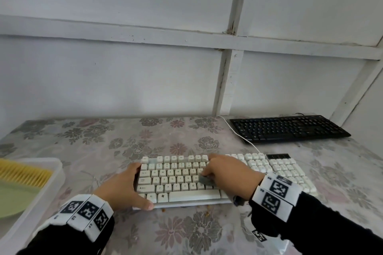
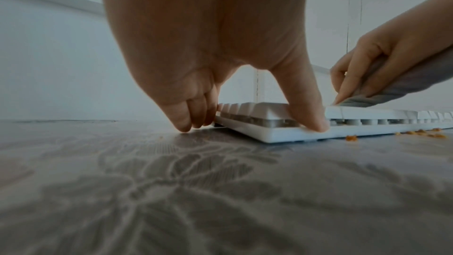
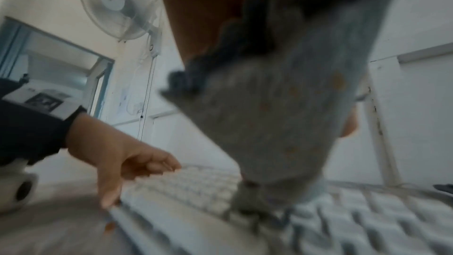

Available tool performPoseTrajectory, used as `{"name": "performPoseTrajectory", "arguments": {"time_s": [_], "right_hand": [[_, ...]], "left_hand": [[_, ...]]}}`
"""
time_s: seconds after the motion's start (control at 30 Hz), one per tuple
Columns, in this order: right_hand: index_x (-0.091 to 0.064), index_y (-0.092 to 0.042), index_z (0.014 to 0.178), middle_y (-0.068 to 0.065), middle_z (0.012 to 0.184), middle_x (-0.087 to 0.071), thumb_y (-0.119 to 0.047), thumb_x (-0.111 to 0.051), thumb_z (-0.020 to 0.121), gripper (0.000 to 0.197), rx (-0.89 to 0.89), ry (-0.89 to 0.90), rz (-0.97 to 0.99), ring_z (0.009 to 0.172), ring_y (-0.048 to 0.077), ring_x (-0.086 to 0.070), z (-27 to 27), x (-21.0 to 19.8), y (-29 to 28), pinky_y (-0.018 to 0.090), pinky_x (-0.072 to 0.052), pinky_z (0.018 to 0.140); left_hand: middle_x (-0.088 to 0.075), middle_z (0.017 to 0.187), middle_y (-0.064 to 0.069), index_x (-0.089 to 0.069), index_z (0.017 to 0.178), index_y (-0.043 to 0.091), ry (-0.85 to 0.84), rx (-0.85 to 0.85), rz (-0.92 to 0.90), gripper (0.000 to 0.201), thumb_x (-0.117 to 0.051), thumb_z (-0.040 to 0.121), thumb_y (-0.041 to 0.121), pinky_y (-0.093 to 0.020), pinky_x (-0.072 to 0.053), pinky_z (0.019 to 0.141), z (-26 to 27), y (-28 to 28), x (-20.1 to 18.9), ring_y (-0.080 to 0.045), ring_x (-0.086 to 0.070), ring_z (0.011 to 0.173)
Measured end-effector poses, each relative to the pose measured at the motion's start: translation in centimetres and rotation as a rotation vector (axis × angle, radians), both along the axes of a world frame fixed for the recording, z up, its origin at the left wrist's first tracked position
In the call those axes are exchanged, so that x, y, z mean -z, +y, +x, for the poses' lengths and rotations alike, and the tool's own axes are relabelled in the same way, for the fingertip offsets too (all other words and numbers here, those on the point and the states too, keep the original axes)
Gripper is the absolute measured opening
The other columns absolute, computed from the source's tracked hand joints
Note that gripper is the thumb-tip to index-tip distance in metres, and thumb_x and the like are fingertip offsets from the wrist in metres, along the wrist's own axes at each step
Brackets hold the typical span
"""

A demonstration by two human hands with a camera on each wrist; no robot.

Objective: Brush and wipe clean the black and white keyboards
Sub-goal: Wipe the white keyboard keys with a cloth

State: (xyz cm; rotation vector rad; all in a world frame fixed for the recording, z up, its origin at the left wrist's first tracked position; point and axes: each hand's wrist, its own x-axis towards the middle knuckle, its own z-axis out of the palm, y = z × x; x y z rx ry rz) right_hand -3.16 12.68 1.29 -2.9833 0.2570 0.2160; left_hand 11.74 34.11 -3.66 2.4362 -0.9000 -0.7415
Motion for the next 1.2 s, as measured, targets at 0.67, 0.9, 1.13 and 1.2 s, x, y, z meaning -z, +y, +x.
{"name": "performPoseTrajectory", "arguments": {"time_s": [0.67, 0.9, 1.13, 1.2], "right_hand": [[-0.068, -0.002, 0.098, 0.008, 0.103, -0.053, -0.026, -0.054, 0.094, 0.028, -0.117, -0.029, 0.072, 0.081, 0.025, -0.057, 4.9, 0.4, 6.2, 0.039, -0.052, 0.08], [-0.067, -0.013, 0.078, -0.011, 0.075, -0.034, -0.028, -0.052, 0.095, 0.027, -0.011, 0.043, 0.055, 0.06, 0.008, -0.042, 0.2, -0.7, 0.8, 0.016, -0.027, 0.051], [-0.071, -0.013, 0.089, -0.003, 0.094, -0.049, -0.026, -0.059, 0.091, 0.017, 0.003, -0.055, 0.168, 0.081, 0.015, -0.054, 3.1, -1.1, 4.2, 0.024, -0.039, 0.074], [-0.069, -0.014, 0.082, -0.002, 0.09, -0.047, -0.024, -0.058, 0.091, 0.017, -0.074, -0.098, 0.216, 0.076, 0.016, -0.052, 5.0, -1.0, 6.9, 0.023, -0.039, 0.068]], "left_hand": [[-0.049, 0.114, 0.017, -0.018, 0.142, 0.027, -0.031, 0.007, 0.0, 0.108, -0.084, 0.058, 0.04, -0.018, -0.034, 0.085, -0.3, -0.1, -0.7, -0.004, -0.046, 0.1], [-0.049, 0.131, 0.014, -0.017, 0.142, 0.029, -0.027, 0.01, 0.009, 0.109, -0.084, 0.058, 0.041, -0.023, -0.036, 0.097, -0.6, 0.0, -1.1, -0.005, -0.045, 0.103], [-0.049, 0.132, 0.012, -0.017, 0.143, 0.028, -0.001, -0.006, 0.017, 0.111, -0.085, 0.056, 0.04, -0.023, -0.037, 0.097, -0.4, 0.0, -0.9, -0.006, -0.047, 0.105], [-0.051, 0.129, 0.011, -0.016, 0.143, 0.026, -0.005, -0.012, 0.016, 0.113, -0.085, 0.055, 0.041, -0.022, -0.038, 0.094, -0.1, 0.0, -0.6, -0.009, -0.05, 0.107]]}}
